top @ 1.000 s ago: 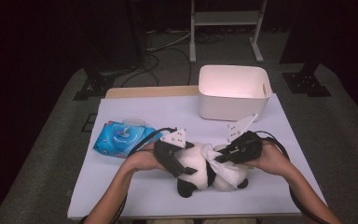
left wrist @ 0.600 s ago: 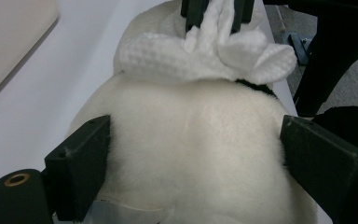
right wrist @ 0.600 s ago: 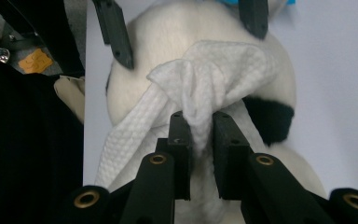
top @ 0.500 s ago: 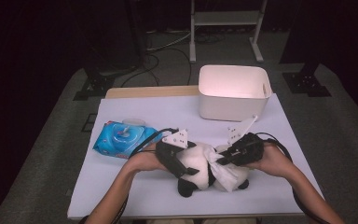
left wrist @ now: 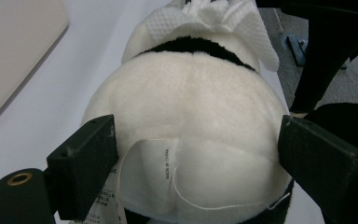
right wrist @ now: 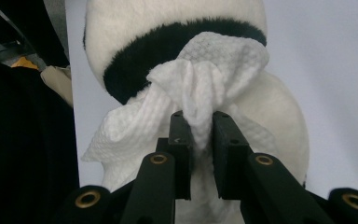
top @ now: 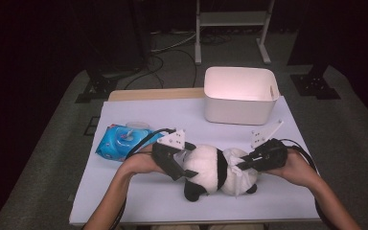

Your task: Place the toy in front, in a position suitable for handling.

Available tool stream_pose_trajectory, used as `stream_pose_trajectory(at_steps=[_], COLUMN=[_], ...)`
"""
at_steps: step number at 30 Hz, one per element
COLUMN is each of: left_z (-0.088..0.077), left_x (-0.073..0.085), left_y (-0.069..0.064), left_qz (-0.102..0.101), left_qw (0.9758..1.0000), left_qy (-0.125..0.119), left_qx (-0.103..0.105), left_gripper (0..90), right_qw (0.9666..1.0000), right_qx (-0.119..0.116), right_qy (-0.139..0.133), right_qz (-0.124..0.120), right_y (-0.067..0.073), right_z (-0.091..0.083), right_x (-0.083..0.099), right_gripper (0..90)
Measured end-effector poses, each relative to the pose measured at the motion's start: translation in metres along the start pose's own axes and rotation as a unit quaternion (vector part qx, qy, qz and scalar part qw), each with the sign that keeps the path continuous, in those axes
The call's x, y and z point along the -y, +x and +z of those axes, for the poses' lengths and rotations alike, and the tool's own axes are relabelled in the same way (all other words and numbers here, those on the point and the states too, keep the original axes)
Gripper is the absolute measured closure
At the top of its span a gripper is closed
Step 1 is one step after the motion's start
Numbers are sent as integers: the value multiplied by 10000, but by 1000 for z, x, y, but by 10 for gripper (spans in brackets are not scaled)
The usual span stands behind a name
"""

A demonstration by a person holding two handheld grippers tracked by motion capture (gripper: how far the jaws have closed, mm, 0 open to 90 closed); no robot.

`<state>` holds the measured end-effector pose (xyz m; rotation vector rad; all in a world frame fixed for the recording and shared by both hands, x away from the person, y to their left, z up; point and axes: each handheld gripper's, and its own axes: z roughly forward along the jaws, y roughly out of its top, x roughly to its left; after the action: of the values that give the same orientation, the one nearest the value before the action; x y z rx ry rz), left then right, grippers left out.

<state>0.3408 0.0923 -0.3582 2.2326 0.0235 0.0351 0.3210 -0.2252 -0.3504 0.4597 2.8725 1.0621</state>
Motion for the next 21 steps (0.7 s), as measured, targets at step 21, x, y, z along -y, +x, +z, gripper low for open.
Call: stream_pose_trajectory(at_steps=[21], left_z=[26], left_x=[4], left_y=[-1], left_qz=[-118], left_qw=[9999], left_qy=[37], left_qx=[65], left_gripper=[127], right_qw=[9997], right_qx=[82], right_qy=[152], right_qz=[-199], right_y=[7], right_z=[3], right_x=[-14], right_gripper=[783])
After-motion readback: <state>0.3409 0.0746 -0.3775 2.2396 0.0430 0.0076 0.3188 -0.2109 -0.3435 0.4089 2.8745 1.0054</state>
